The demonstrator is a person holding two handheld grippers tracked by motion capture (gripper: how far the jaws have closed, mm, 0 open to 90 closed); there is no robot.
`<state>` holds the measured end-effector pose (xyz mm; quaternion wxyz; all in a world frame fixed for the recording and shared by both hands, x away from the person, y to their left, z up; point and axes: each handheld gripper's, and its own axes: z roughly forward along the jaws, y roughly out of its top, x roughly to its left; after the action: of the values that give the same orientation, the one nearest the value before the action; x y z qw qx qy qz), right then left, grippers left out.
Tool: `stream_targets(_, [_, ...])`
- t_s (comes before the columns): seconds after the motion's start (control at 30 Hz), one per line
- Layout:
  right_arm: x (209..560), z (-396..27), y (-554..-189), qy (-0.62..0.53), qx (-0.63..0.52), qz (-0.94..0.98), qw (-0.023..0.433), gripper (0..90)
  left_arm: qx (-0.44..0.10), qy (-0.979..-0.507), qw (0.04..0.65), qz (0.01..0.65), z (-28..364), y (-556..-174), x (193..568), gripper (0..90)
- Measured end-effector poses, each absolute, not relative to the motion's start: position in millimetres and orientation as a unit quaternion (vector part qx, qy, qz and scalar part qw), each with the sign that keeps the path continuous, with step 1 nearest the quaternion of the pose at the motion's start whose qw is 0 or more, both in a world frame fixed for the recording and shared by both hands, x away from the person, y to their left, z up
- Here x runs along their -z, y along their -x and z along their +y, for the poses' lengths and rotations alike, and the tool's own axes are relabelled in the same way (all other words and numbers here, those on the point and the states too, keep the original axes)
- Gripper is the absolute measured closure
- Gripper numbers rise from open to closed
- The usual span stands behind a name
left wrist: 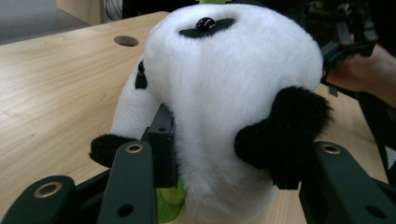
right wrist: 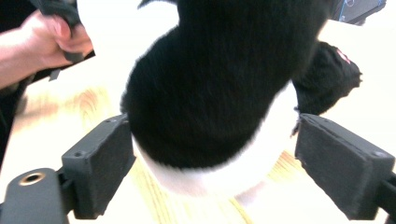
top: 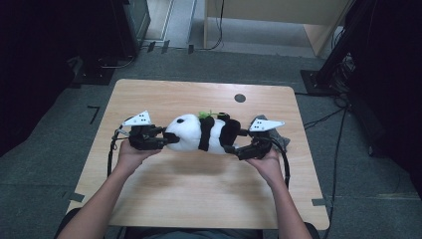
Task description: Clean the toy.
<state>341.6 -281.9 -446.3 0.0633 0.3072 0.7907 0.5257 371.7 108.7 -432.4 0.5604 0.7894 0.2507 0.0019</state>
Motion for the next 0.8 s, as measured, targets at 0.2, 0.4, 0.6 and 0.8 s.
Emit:
stream_targets(0.2, [451, -262, -338, -0.278, -0.492, 0.823, 0.059, 7.9, 0.035, -0.786, 0.553, 0.275, 104, -376, 433, 53.4])
stream_targets(0.4, [450, -261, -336, -0.29, -0.488, 0.82, 0.079, 24.9, 0.061, -0.777, 0.548, 0.304, 104, -379, 436, 49.5])
stream_targets(0.6, [447, -262, -336, -0.305, -0.479, 0.816, 0.11, 43.3, 0.034, -0.786, 0.539, 0.3, 96, -378, 438, 37.2])
stream_targets(0.8, [437, -270, -330, -0.327, -0.472, 0.811, 0.113, 52.4, -0.003, -0.788, 0.554, 0.27, 95, -376, 439, 20.0])
